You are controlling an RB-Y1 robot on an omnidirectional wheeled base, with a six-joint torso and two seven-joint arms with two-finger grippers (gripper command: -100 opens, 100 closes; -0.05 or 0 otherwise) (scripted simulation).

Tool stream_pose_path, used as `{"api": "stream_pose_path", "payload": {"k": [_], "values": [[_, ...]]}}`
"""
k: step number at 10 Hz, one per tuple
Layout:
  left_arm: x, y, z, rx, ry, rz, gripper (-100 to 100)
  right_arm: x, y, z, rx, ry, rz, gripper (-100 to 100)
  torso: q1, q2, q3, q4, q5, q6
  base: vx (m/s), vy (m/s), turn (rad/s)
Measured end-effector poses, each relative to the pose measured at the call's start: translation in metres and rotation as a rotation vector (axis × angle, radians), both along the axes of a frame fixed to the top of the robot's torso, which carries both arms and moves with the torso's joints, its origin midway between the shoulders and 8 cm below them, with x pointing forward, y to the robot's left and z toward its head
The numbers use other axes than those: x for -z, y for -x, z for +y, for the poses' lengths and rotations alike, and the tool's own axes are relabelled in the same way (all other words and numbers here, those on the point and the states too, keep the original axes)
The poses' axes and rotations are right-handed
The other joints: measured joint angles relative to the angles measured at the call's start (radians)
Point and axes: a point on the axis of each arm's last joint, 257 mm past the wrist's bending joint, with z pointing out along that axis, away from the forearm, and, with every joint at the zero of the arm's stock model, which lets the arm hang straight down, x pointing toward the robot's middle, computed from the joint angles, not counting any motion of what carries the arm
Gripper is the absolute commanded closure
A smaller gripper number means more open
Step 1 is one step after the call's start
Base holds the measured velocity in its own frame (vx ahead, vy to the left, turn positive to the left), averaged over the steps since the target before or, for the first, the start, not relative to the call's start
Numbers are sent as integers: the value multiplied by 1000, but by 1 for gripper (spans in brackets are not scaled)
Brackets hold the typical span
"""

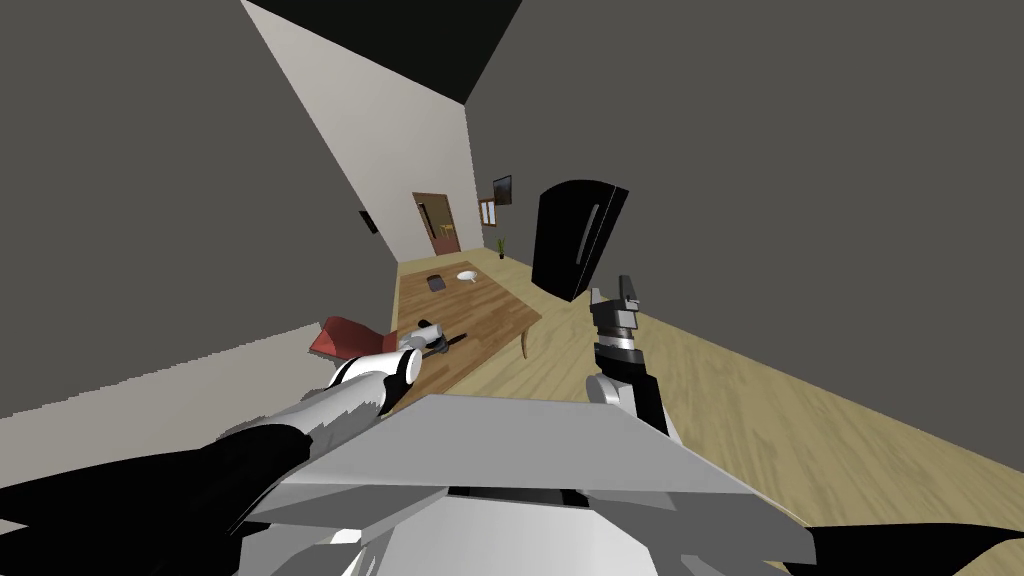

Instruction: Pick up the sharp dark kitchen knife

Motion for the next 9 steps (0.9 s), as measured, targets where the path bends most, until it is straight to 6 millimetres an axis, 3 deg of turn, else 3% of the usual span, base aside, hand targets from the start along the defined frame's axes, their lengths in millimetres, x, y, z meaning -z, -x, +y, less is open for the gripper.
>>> {"api": "stream_pose_path", "payload": {"k": [1,9], "values": [[0,0,0,0,0,0,100,0,0,0,0,0,0,0,0,0,0,0,0,0,-9,4,-47],[-14,12,16,-51,-1,0,100,0,0,0,0,0,0,0,0,2,1,1,0,0,-20,9,-60]]}}
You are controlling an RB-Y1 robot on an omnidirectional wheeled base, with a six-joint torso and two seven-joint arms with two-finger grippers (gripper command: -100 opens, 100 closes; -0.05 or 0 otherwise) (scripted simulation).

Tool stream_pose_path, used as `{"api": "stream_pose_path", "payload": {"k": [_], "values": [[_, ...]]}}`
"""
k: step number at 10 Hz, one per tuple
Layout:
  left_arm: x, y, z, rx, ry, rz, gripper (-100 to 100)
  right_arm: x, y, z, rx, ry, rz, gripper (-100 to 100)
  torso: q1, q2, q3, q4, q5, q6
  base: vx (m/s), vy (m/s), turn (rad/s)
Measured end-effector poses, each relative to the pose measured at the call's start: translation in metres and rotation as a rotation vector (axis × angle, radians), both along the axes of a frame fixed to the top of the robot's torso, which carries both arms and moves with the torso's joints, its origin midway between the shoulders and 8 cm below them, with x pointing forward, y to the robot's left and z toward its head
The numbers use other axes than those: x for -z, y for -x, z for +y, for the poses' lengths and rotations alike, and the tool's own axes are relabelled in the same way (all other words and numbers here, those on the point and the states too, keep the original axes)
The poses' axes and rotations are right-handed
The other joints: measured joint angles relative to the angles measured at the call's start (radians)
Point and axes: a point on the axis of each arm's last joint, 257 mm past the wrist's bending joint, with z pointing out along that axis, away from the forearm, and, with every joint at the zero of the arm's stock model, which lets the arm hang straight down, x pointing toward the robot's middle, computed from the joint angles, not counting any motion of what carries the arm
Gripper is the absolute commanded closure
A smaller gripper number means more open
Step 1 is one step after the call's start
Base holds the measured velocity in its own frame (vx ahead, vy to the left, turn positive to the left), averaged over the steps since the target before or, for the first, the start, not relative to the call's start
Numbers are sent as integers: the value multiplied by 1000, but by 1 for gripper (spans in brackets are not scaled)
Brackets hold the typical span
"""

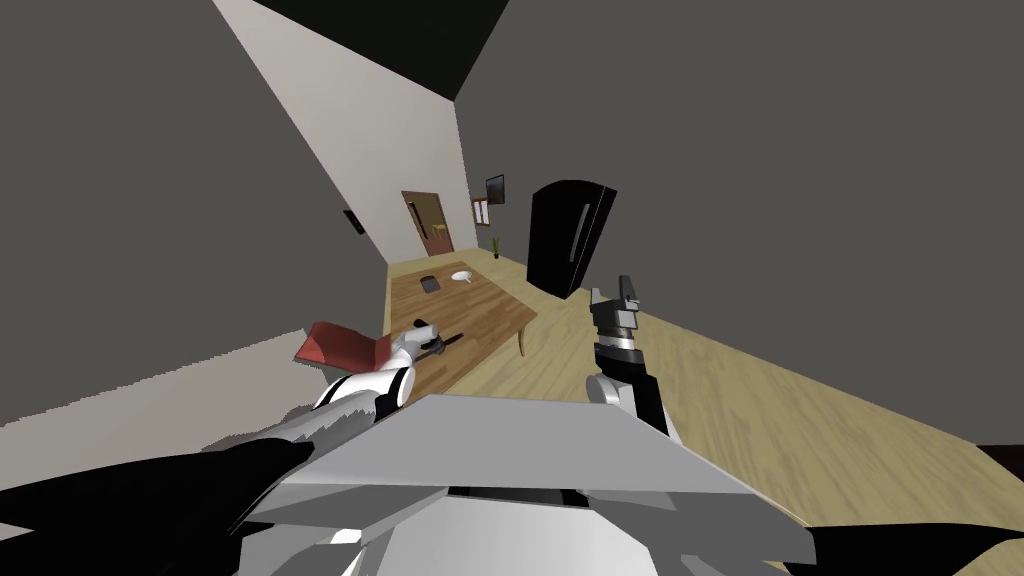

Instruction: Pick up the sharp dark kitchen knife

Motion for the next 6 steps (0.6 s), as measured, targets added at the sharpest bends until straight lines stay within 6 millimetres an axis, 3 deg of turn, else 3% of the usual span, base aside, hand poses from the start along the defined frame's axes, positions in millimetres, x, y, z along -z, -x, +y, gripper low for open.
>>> {"api": "stream_pose_path", "payload": {"k": [5,6], "values": [[-7,7,2,-15,0,0,100,0,0,0,0,0,0,0,-1,0,0,0,0,0,-9,5,-29],[-8,7,2,-17,1,0,0,0,0,0,0,0,0,0,-1,-1,0,0,0,0,0,0,0]]}}
